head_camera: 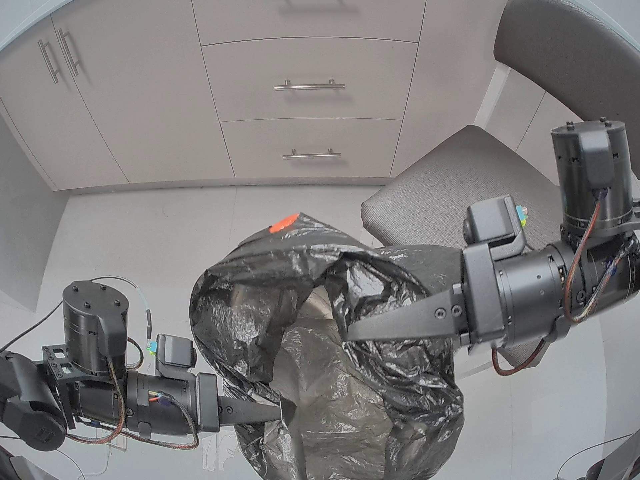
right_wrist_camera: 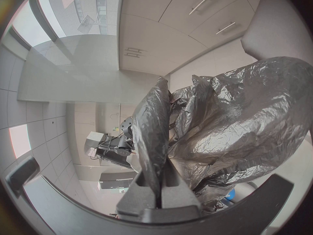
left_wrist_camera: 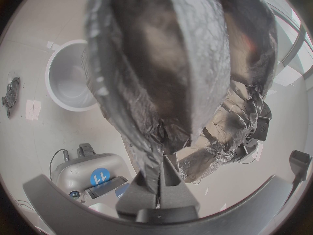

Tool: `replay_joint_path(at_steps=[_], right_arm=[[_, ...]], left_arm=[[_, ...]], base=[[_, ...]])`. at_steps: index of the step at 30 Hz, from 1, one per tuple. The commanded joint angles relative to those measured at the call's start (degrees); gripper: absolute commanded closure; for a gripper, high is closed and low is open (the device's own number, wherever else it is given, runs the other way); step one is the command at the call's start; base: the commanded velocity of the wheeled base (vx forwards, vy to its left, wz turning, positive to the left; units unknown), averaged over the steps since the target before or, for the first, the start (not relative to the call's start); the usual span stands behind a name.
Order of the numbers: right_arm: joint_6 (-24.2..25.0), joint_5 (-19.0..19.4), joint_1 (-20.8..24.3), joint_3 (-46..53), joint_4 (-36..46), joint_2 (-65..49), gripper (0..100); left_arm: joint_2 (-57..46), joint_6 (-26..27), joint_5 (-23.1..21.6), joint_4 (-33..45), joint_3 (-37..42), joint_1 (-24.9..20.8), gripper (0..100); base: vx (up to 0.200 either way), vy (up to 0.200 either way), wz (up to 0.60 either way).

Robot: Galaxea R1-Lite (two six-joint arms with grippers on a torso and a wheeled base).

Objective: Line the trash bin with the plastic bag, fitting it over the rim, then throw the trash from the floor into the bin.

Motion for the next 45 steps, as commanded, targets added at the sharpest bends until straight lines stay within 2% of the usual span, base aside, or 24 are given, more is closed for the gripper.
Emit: replay_joint_path(at_steps=[1,11,18,21,24,30,34,40,45], right_arm=[[0.0,0.0,0.8,1.0,0.0,1.2,100],[0.0,-0.2,2.9,0.9,-0.8,6.7,100],[-0.1,-3.8,3.9,0.4,-5.7,12.5,100],[-0.2,-3.9,3.9,0.2,-7.5,13.9,100],[-0.3,-4.2,3.9,-0.4,-8.8,15.0,100],[-0.7,-9.9,3.9,-3.0,-9.1,19.3,100],[-0.7,-10.5,3.9,-3.9,-9.2,20.8,100],[-1.0,-10.7,4.4,-4.9,-9.1,21.9,100],[-1.1,-12.4,4.7,-7.1,-8.8,23.9,100]], left_arm=[[1.8,0.1,0.0,0.0,1.2,-0.4,100],[1.7,1.9,1.0,-0.7,5.6,0.1,100],[5.3,8.5,10.2,-0.9,5.6,1.6,100],[8.2,11.9,10.5,-2.6,5.9,4.2,100],[10.2,12.5,10.5,-4.8,6.3,5.3,100],[12.5,12.7,10.9,-7.6,6.5,8.0,100],[12.6,12.8,12.4,-7.8,6.4,9.0,100],[12.8,12.8,12.6,-7.8,6.8,9.5,100],[14.3,12.9,12.8,-7.8,6.7,10.9,100]], base=[[0.0,0.0,0.0],[0.0,0.0,0.0],[0.0,0.0,0.0],[0.0,0.0,0.0],[0.0,0.0,0.0],[0.0,0.0,0.0],[0.0,0.0,0.0],[0.0,0.0,0.0],[0.0,0.0,0.0]])
